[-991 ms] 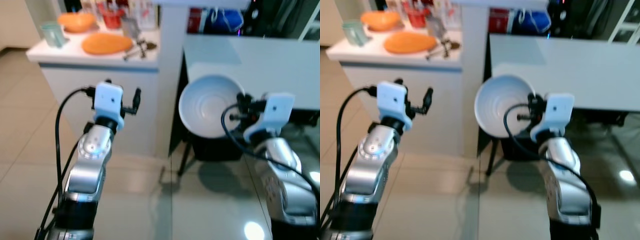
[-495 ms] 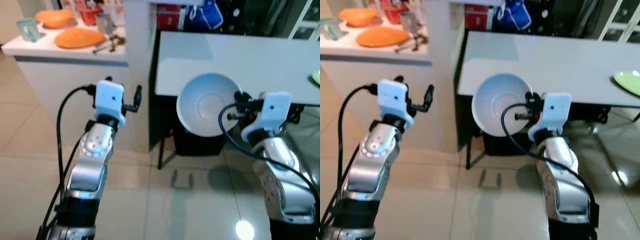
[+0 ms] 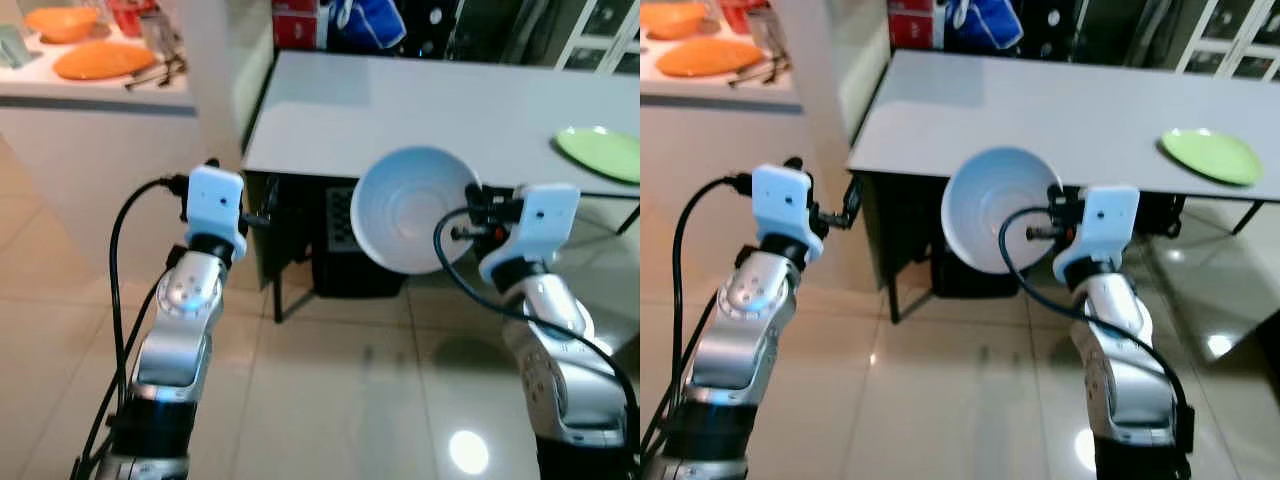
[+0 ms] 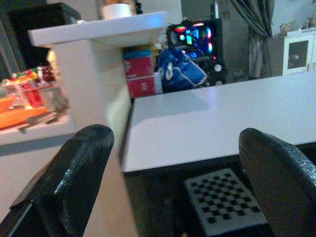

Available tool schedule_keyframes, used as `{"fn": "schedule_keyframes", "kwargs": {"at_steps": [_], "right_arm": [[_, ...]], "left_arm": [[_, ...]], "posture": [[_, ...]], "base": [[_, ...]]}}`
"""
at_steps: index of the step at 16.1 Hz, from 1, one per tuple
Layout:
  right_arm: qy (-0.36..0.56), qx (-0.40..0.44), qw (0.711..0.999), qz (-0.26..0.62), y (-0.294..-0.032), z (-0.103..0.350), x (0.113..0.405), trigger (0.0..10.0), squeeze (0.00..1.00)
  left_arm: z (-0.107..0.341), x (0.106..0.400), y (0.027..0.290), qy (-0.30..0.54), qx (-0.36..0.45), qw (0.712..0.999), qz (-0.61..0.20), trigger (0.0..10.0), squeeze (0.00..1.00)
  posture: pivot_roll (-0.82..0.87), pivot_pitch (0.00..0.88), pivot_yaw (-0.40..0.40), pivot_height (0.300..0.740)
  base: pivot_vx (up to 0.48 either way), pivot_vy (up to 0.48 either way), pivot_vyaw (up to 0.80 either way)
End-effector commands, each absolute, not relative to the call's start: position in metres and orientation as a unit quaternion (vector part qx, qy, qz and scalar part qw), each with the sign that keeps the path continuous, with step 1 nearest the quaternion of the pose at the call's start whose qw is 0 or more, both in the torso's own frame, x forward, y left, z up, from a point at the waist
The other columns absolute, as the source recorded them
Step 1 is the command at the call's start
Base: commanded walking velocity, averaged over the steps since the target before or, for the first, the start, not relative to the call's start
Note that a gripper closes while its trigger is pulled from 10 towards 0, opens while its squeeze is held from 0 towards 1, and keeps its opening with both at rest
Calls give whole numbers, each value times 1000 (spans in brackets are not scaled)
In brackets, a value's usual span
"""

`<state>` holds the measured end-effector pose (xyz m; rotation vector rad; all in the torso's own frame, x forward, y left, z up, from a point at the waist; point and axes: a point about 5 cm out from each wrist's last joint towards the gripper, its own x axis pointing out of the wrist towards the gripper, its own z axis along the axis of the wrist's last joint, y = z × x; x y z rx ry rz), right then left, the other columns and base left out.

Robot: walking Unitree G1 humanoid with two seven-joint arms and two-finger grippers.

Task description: Setting the table

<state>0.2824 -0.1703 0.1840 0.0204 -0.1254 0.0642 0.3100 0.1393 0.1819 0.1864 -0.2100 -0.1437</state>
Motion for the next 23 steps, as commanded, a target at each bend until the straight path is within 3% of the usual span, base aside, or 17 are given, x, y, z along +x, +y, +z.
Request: {"fn": "schedule_keyframes", "kwargs": {"at_steps": [1,17,20,23], "right_arm": [[-79,8,997,15,-178,190,282,10000,0],[-80,13,997,17,-173,189,282,10000,0],[-80,12,997,18,-173,190,282,10000,0],[-78,18,997,11,-174,188,282,10000,0]], "left_arm": [[188,310,131,-116,93,985,-82,10000,0],[188,310,133,-115,94,985,-83,10000,0],[186,315,135,-94,62,991,-74,10000,0],[185,313,132,-87,57,991,-80,10000,0]], "posture": [[-40,0,-7,740],[-44,0,2,740],[-43,0,5,740],[-33,0,6,740]], "base": [[0,-480,0],[0,-480,0],[0,-444,0],[335,-322,0]]}}
